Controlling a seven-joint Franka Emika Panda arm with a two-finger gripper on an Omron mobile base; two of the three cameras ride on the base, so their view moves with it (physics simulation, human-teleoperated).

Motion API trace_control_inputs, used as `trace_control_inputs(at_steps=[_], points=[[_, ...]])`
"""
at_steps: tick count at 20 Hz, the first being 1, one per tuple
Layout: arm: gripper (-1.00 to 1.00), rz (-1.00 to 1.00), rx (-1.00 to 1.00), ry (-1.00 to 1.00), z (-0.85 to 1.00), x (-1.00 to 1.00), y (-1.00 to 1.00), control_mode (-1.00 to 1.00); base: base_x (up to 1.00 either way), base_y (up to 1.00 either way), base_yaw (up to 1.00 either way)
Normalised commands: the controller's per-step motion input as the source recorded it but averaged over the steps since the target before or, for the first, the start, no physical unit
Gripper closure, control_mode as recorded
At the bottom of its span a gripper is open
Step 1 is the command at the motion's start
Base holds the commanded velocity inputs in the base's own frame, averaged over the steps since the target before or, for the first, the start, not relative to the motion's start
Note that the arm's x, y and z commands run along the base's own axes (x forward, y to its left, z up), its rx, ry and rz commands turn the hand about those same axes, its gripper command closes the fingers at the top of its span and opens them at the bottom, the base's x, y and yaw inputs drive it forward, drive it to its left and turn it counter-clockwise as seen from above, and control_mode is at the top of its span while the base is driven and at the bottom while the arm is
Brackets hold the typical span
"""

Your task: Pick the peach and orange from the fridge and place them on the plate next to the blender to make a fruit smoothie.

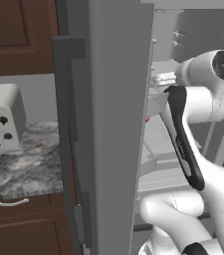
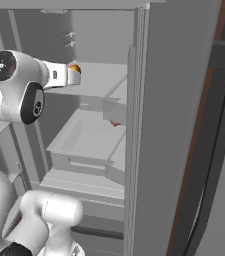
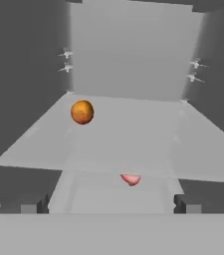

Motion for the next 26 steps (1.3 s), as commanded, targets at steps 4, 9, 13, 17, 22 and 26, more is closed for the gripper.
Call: trace_control_inputs(at_steps=[4, 9, 13, 17, 22, 26], points=[[-1.0, -0.01, 0.05, 0.15, 0.0, 0.71, 0.16, -1.0, 0.0, 0.0, 0.0], [-1.0, 0.02, 0.11, 0.25, 0.0, 0.54, -0.03, -1.0, 0.0, 0.0, 0.0], [-1.0, 0.0, 0.05, 0.02, -0.24, 0.29, 0.0, -1.0, 0.0, 0.0, 0.0], [-1.0, 0.0, 0.04, 0.01, -0.3, 0.59, 0.07, -1.0, 0.0, 0.0, 0.0], [-1.0, 0.0, 0.0, 0.06, -0.05, 0.67, 0.25, -1.0, 0.0, 0.0, 0.0], [-1.0, 0.0, 0.01, 0.03, -0.17, 0.71, 0.31, -1.0, 0.0, 0.0, 0.0]])
